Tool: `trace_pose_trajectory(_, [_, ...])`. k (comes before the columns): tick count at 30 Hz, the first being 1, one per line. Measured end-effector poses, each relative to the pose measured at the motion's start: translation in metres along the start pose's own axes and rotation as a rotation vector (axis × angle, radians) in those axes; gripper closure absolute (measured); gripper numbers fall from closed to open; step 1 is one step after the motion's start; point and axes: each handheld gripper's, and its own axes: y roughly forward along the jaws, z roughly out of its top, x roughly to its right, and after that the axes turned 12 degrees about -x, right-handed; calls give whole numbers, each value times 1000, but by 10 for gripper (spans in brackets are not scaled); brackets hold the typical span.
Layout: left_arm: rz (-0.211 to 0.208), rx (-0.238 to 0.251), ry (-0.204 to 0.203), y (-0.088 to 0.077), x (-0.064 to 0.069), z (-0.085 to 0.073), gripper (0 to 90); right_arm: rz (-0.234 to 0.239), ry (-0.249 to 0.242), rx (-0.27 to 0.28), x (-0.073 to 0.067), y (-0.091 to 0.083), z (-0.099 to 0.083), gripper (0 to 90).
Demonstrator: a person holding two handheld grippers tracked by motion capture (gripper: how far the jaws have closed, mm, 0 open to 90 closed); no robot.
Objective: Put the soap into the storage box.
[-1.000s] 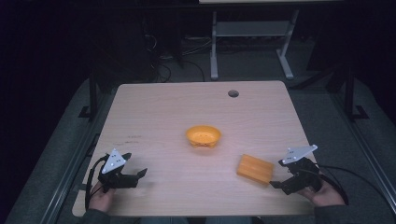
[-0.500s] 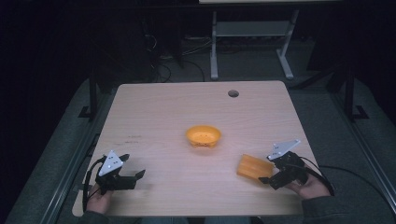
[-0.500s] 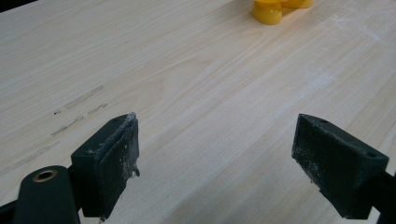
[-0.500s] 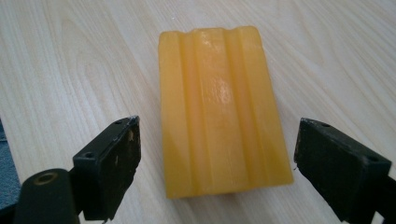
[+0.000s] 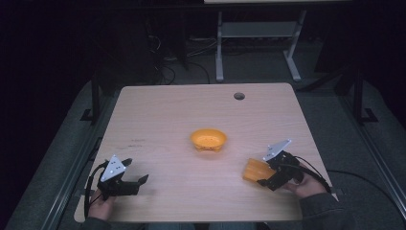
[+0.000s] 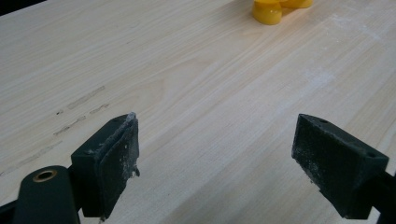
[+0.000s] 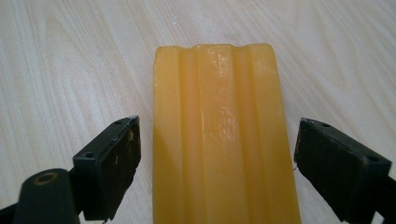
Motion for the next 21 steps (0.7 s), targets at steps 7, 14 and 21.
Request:
trace_pose_trajectory(7, [-3, 2, 6, 1, 1, 0, 143, 3, -5, -40, 1, 12, 4, 140])
trace_pose_trajectory(14, [-4, 2, 10, 1, 1, 1, 143, 4, -22, -81, 1, 19, 6, 142])
trace_pose_trajectory(21, [-9, 2, 13, 1, 1, 1, 143, 1, -27, -103, 1, 23, 7, 151])
